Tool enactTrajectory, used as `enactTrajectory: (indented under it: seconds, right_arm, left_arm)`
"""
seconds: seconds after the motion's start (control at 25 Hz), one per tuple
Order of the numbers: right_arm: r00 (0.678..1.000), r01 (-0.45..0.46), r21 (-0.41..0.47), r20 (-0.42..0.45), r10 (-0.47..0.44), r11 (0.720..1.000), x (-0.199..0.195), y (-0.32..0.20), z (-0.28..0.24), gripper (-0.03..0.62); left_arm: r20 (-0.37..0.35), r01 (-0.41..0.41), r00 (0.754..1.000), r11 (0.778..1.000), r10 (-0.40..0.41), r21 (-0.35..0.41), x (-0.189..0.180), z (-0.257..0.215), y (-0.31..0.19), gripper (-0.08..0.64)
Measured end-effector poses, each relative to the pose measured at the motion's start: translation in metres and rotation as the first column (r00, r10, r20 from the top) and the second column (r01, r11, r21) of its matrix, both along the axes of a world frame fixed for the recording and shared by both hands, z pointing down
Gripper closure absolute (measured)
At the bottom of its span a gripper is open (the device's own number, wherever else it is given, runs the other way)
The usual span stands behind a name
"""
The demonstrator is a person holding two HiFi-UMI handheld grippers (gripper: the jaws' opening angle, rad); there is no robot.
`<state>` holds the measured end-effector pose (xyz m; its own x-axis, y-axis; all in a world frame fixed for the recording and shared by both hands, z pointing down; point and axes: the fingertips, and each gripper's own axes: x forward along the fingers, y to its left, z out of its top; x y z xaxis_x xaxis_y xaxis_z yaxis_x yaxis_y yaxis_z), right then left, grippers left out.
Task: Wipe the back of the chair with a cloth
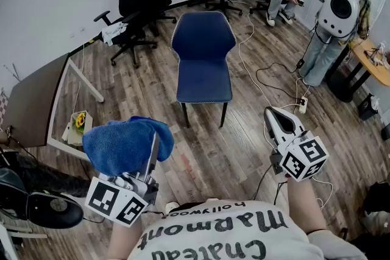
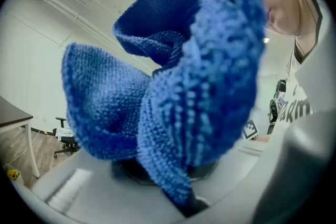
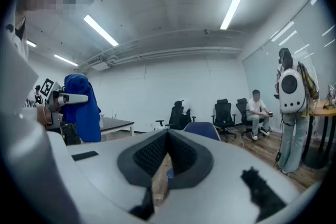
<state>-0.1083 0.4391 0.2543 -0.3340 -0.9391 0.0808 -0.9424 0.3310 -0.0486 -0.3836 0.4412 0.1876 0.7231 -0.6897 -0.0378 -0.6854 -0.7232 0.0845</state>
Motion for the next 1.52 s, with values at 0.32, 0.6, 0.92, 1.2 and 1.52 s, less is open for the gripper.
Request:
enactTrajectory:
  seconds: [0.32, 0.6, 0.92, 1.2, 1.52]
  right_arm:
    - [1.0, 0.021, 0.035, 0.009, -0.021, 0.999, -0.004, -0.014, -0.006, 0.578]
    - [0.999, 0.034, 0.052, 0.031, -0.035, 0.998, 0.009, -0.014, -0.01, 0.577]
    - [0.941, 0.072, 0.075, 0.326, -0.093, 0.995, 0.008, -0.031, -0.016, 0.577]
    - [0.96, 0.047, 0.009, 0.276, -0.048, 0.999, 0.02, -0.1, 0.003, 0.577]
    - [0.974, -0.032, -0.029, 0.224, 0.038, 0.999, 0.068, -0.223, 0.0, 0.577]
  left_arm:
    - [-0.032, 0.008, 0.999, 0.999, -0.009, -0.042, -0.002, 0.004, -0.013, 0.526]
    - [-0.11, 0.027, 0.993, 0.994, -0.038, -0.103, 0.004, 0.001, -0.024, 0.528]
    - [-0.186, 0.071, 0.976, 0.971, -0.115, -0.227, -0.008, 0.018, -0.055, 0.528]
    - [-0.172, 0.066, 0.979, 0.966, -0.111, -0.249, 0.016, 0.037, -0.143, 0.526]
    - [-0.211, -0.115, 0.975, 0.977, 0.076, -0.177, 0.086, 0.025, -0.29, 0.529]
